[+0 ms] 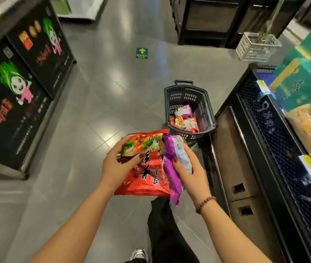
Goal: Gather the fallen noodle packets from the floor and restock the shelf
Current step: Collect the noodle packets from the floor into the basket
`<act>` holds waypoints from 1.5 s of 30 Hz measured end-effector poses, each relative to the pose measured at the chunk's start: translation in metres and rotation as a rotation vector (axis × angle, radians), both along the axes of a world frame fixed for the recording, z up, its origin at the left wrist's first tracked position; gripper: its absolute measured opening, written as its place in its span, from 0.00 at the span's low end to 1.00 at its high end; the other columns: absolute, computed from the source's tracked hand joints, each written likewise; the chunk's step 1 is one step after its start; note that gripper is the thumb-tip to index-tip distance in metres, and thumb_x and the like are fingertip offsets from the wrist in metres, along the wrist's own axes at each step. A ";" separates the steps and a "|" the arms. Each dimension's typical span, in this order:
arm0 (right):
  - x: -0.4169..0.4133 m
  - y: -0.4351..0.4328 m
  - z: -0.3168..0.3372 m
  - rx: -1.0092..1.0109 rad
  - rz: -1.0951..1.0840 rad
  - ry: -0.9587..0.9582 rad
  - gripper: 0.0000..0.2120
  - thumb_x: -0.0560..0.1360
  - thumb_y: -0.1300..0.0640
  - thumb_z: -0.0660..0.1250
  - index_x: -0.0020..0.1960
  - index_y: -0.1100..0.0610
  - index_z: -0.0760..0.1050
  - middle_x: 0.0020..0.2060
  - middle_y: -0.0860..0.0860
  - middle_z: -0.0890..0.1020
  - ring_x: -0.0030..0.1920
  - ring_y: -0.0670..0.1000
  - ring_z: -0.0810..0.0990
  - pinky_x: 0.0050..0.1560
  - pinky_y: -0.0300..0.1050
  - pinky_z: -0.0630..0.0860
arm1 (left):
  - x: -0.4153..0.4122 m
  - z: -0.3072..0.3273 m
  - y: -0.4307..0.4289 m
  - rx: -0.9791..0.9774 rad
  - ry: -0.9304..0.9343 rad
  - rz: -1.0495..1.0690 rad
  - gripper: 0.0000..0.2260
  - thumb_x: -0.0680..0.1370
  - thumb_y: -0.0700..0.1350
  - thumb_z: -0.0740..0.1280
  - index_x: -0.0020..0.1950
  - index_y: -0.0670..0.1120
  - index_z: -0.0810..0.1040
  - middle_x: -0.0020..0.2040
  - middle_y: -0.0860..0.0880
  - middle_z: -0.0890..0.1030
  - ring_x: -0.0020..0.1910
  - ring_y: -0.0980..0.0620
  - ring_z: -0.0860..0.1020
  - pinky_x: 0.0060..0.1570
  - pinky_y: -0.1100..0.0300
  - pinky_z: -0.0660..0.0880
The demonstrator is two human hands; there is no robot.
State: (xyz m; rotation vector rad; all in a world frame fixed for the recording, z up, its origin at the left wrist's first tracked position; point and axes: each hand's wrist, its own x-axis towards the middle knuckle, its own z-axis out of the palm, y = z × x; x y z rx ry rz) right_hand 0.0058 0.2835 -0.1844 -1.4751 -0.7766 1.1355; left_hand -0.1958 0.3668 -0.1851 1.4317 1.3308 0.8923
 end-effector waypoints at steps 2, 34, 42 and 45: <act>0.018 0.041 -0.010 -0.019 0.002 -0.004 0.32 0.67 0.42 0.73 0.69 0.39 0.66 0.64 0.46 0.76 0.61 0.48 0.78 0.57 0.53 0.79 | 0.016 -0.006 0.041 0.006 0.011 0.003 0.27 0.72 0.43 0.76 0.68 0.57 0.74 0.61 0.57 0.78 0.58 0.58 0.77 0.56 0.62 0.75; 0.147 0.520 -0.043 -0.180 -0.484 -0.137 0.26 0.74 0.51 0.70 0.68 0.34 0.65 0.67 0.40 0.72 0.68 0.44 0.70 0.67 0.50 0.71 | 0.209 -0.038 0.626 -0.088 0.127 -0.586 0.27 0.71 0.46 0.77 0.64 0.67 0.72 0.59 0.68 0.71 0.62 0.53 0.76 0.64 0.49 0.74; 0.193 0.530 -0.072 -0.242 -0.670 -0.024 0.26 0.74 0.55 0.70 0.67 0.38 0.66 0.68 0.43 0.72 0.68 0.44 0.70 0.57 0.28 0.71 | 0.292 -0.058 0.658 -0.159 0.195 -0.787 0.27 0.73 0.45 0.75 0.63 0.69 0.70 0.61 0.59 0.72 0.59 0.53 0.76 0.60 0.50 0.76; 0.215 0.535 -0.083 -0.244 -0.715 -0.010 0.25 0.74 0.55 0.71 0.64 0.34 0.67 0.66 0.40 0.73 0.68 0.43 0.69 0.64 0.34 0.70 | 0.326 -0.063 0.665 -0.165 0.194 -0.837 0.26 0.73 0.44 0.75 0.63 0.66 0.72 0.62 0.58 0.74 0.58 0.54 0.77 0.58 0.55 0.78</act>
